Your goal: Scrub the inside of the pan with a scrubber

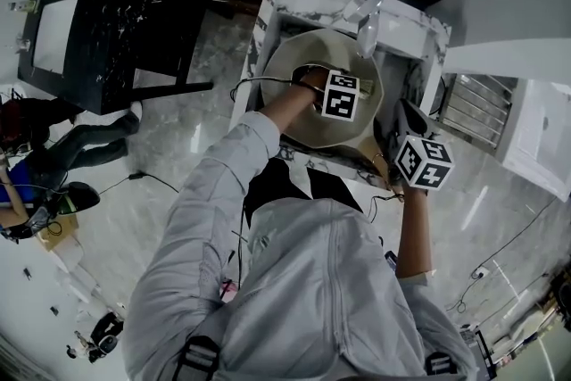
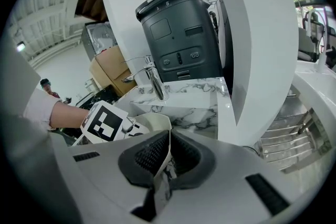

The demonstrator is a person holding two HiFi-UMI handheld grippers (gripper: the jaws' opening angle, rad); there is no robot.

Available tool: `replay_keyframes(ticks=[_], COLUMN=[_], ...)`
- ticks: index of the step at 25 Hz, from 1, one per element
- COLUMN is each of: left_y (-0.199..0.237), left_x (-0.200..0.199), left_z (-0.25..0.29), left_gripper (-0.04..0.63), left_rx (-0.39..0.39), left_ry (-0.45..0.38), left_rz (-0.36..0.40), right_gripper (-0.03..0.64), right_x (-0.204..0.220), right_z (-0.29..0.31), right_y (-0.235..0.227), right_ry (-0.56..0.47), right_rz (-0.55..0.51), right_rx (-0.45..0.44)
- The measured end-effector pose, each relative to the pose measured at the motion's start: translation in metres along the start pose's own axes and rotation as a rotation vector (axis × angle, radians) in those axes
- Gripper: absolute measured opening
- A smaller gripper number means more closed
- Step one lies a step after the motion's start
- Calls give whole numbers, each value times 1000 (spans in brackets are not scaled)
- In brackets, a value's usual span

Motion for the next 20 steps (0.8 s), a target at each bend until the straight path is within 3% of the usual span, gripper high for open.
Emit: replay_keyframes(ticks=[4,11,15,20], left_y=[-21,-43,-65,-84], left_x=[-4,-14,0,14], left_z=[-3,-16,-15,-14], left_gripper=[64,64,64,64], left_rx=[115,243,394,528], left_ry=[-78,-133,-37,66], left_rz=[43,141,149,145], right_gripper=[36,36,37,36], right_x=[4,9,12,14], right_z=[-3,-5,-3,-5], right_y=[2,6,10,13], right_ry=[-3,-4,-4,0], right_rz=[1,3,0,-10], right_rx=[0,-7,-18,-30])
Point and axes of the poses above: the fingertips, and each gripper's own axes: z forward along the fingers, y to its left, x out of its underside, the point moved 8 cm from there along -z, backward along the fingers, and after that the axes turned 4 degrees about z, right-handed, at the moved point
